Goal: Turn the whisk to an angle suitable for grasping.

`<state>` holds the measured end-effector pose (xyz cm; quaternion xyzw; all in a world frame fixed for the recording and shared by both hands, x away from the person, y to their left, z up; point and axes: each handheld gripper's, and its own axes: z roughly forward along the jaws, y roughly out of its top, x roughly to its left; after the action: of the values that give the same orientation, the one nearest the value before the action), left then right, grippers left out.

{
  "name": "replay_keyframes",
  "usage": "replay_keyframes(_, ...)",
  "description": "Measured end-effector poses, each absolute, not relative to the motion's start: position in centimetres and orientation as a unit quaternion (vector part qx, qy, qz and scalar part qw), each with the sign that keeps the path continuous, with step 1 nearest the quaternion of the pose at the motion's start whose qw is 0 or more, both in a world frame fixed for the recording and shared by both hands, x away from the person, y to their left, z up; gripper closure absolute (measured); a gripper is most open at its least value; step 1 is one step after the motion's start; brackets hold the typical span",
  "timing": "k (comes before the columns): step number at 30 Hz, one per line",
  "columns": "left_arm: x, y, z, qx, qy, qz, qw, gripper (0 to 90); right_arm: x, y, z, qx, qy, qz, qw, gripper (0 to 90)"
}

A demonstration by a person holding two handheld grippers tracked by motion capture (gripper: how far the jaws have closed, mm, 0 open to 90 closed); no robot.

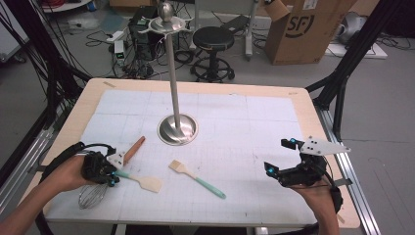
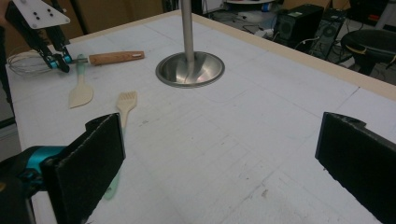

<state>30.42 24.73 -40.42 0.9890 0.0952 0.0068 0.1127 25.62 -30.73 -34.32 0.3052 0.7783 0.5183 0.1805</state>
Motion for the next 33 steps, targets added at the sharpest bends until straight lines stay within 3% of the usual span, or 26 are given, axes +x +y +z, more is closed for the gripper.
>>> replay_keyframes(9, 30.5, 26.2, -40.6, 0.991, 0.096, 0.011, 0.094, 89.9, 25.7, -30.7, -34.4, 0.307, 0.779, 0.516, 0.181, 0.0)
replay_keyframes(33, 32.1, 26.8, -36.8, 0.979, 0.131, 0.047, 0.149, 89.8, 25.8, -30.5, -34.4, 0.306, 0.783, 0.512, 0.179, 0.0)
